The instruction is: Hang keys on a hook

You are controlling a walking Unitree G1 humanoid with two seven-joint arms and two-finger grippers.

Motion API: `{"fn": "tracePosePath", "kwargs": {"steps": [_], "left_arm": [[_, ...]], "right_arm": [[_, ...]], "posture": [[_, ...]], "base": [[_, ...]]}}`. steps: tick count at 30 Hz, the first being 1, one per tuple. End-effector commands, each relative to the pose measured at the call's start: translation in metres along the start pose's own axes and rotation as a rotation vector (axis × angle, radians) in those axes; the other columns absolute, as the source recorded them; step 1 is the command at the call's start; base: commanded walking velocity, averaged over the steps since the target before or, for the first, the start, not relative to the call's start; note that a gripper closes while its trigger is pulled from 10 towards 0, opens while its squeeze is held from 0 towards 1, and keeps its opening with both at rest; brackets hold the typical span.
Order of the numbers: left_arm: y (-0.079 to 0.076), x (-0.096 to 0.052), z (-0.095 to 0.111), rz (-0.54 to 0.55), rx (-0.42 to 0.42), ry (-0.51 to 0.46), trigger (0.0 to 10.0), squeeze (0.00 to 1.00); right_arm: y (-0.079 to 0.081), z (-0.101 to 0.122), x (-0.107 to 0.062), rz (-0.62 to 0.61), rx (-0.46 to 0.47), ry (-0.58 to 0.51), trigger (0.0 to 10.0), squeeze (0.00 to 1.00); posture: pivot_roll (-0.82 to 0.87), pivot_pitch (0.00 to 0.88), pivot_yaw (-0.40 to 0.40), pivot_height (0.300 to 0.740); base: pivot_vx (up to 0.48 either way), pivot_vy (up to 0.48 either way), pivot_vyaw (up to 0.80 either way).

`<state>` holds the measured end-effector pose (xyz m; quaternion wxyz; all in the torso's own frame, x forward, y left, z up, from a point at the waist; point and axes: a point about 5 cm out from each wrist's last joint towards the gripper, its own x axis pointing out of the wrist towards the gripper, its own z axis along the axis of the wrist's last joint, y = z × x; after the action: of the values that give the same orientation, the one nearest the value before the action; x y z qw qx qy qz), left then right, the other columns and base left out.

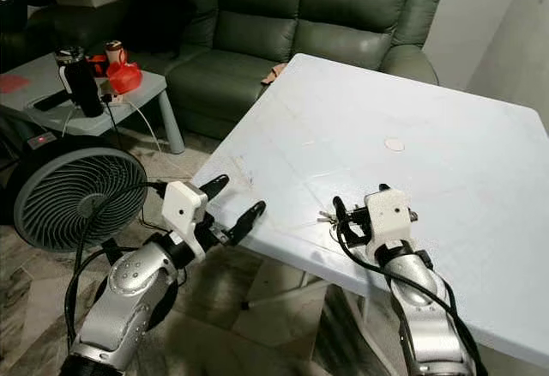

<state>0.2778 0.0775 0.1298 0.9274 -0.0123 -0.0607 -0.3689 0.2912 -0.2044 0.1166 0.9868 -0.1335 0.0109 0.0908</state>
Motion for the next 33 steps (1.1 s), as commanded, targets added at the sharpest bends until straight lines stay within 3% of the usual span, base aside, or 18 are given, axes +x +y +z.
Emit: {"fn": "tracePosePath", "kwargs": {"steps": [1, 10, 18, 26, 33], "left_arm": [[-0.003, 0.003, 0.007, -0.033, 0.015, -0.014, 10.0, 0.0], [-0.019, -0.001, 0.009, -0.068, -0.005, -0.021, 10.0, 0.0], [-0.024, -0.002, 0.013, -0.063, -0.019, -0.028, 10.0, 0.0], [-0.027, -0.005, 0.014, -0.06, -0.031, -0.021, 10.0, 0.0], [-0.03, -0.006, 0.014, -0.058, -0.041, -0.015, 10.0, 0.0]], "right_arm": [[-0.005, 0.002, 0.003, 0.007, -0.013, -0.01, 10.0, 0.0], [-0.008, -0.001, 0.012, 0.101, -0.006, 0.014, 10.0, 0.0], [-0.01, -0.008, 0.013, 0.162, -0.023, 0.034, 10.0, 0.0], [-0.034, -0.013, 0.022, 0.126, -0.046, 0.098, 10.0, 0.0], [-0.05, -0.018, 0.024, 0.175, -0.038, 0.144, 10.0, 0.0]], "posture": [[0.03, 0.0, -0.044, 0.74], [0.04, 0.0, -0.055, 0.74], [0.05, 0.005, -0.067, 0.74], [0.05, 0.025, -0.072, 0.74], [0.05, 0.047, -0.074, 0.74]], "base": [[0.0, 0.0, 0.0], [0.0, 0.0, 0.0], [0.0, 0.0, 0.0], [0.0, 0.0, 0.0], [0.0, 0.0, 0.0]]}}
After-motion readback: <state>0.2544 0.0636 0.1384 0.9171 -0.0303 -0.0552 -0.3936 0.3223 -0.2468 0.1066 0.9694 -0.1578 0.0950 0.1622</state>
